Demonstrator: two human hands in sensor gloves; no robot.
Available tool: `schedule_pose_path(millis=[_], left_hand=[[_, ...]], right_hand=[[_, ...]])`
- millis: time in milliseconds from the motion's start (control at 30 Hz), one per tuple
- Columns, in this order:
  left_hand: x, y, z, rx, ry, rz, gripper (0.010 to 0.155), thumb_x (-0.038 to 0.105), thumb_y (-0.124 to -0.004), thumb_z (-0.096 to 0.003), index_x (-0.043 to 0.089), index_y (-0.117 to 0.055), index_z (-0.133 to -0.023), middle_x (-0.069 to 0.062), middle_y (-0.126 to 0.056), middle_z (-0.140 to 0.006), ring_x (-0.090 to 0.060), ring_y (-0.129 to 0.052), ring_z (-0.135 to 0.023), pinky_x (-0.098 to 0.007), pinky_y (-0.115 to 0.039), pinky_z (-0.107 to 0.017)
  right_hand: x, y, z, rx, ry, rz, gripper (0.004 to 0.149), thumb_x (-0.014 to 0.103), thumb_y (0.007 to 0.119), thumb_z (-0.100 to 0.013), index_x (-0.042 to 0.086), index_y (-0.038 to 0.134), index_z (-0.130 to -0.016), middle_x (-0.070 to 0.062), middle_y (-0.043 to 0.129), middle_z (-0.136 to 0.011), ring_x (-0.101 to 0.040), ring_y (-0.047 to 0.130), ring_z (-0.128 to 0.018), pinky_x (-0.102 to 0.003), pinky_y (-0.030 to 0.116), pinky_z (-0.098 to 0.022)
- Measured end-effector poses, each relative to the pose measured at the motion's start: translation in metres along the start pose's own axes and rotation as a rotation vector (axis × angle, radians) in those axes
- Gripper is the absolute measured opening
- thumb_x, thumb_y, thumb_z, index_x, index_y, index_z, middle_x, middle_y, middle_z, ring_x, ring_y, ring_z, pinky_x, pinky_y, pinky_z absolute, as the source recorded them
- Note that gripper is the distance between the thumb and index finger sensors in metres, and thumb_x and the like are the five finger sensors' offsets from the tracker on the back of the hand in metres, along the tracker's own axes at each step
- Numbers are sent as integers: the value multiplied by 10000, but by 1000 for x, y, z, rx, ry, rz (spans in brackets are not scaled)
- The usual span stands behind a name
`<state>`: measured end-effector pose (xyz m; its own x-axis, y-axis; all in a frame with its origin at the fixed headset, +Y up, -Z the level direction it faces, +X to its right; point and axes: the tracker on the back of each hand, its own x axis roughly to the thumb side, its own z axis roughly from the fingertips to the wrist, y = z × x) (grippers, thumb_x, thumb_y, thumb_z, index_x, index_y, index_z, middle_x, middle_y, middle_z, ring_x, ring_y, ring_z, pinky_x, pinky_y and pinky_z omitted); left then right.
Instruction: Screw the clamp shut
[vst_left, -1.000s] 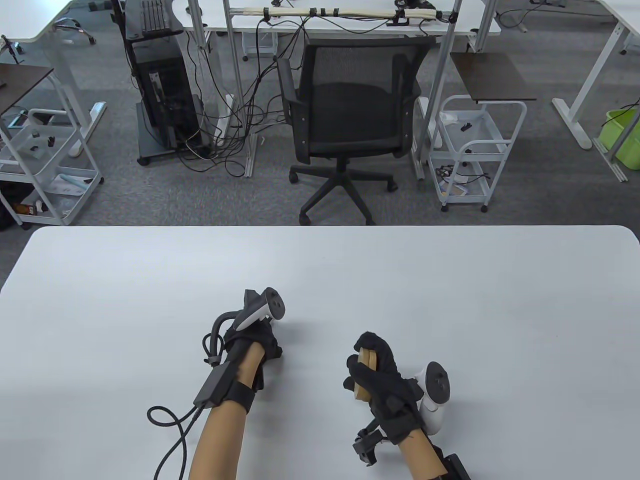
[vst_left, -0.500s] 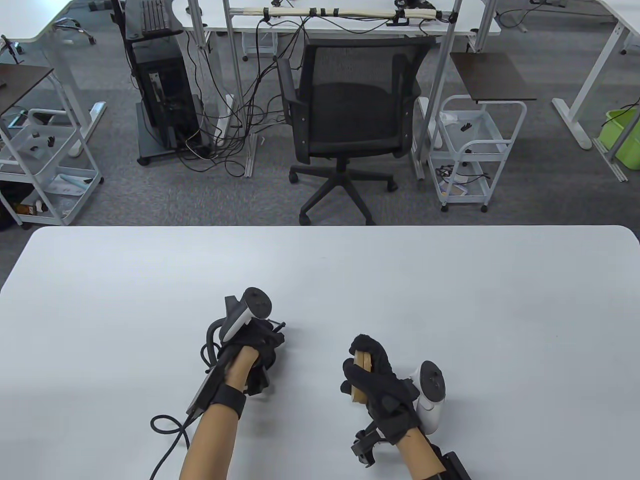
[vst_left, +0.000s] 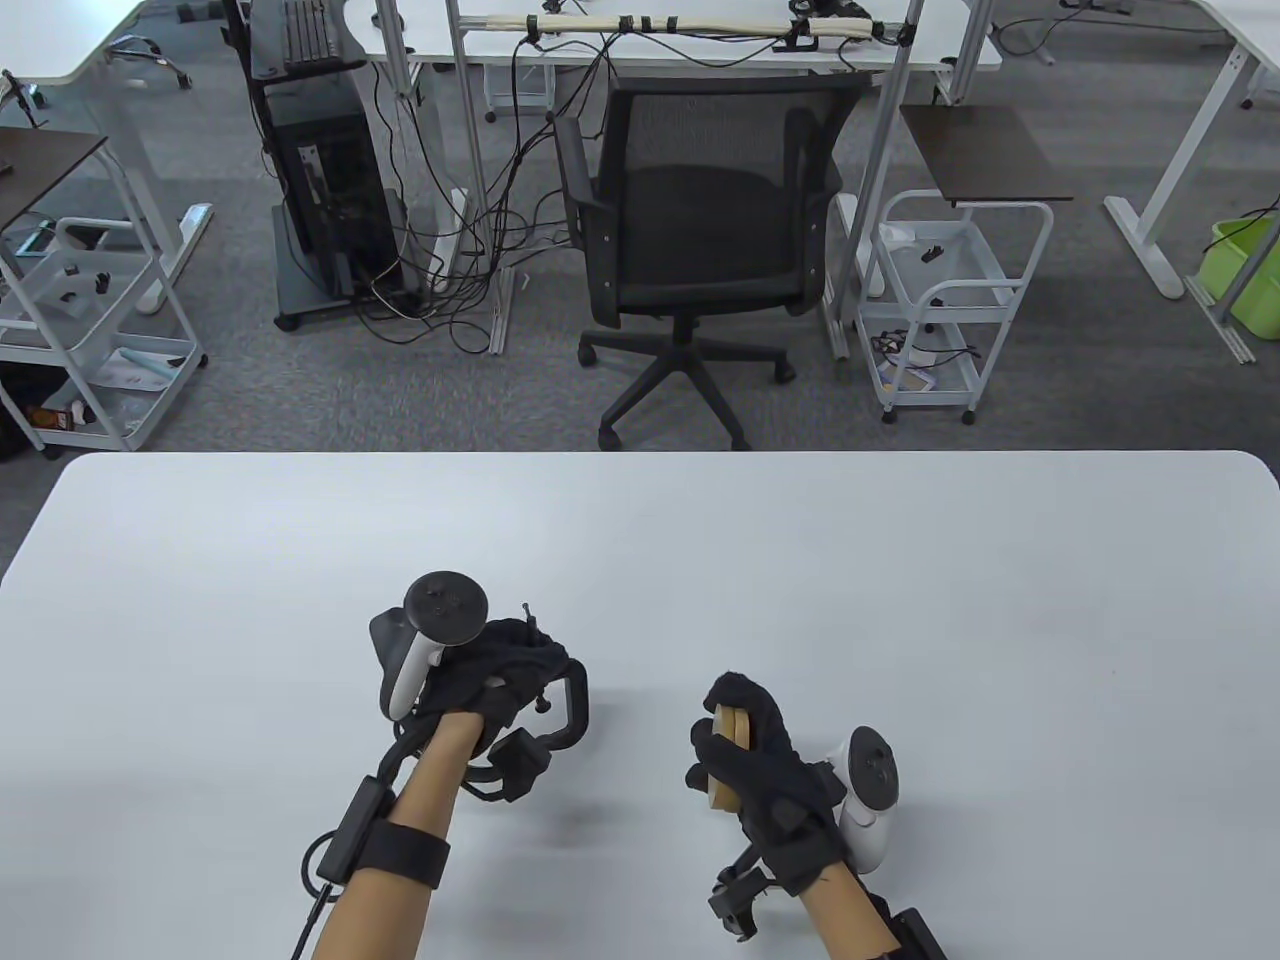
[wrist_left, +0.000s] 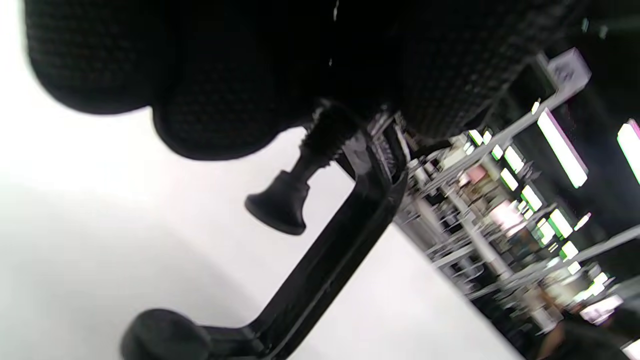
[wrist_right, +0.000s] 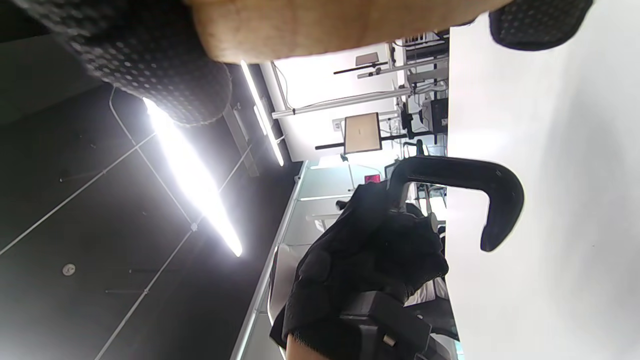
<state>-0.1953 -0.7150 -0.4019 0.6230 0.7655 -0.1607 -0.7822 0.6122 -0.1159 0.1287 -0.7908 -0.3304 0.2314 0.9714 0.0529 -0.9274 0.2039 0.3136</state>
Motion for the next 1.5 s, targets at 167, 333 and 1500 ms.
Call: schedule_pose_path(millis=[167,333,1500], left_hand=[[-24,-16,19,32,-3,397,296,390,-897,-511,303,-890,-794,-115,-947,-767,-345,-1026,-508,-488,-906,-376],[-50,-44,35,62,12,791,310,376,-892,-511,300,-855,-809,-115,-932,-814,-317,-1030,-551,-476,-929,-402],[-39,-130,53,-279,-280,941,379,381,-802,-555,286,-644,-886,-124,-820,-953,-271,-987,-748,-472,-902,-574]], right_hand=[[1,0,0,0,0,-11,805,548,898,-485,285,424,-1080,-213,293,-1112,-569,481,-877,-666,651,-518],[-2,1,-1,11,5,-24,791,547,901,-481,285,447,-1073,-224,314,-1109,-578,502,-872,-676,674,-505],[-26,12,-3,60,98,-227,702,487,952,-464,258,620,-1037,52,505,-1107,-556,491,-928,-745,625,-508]])
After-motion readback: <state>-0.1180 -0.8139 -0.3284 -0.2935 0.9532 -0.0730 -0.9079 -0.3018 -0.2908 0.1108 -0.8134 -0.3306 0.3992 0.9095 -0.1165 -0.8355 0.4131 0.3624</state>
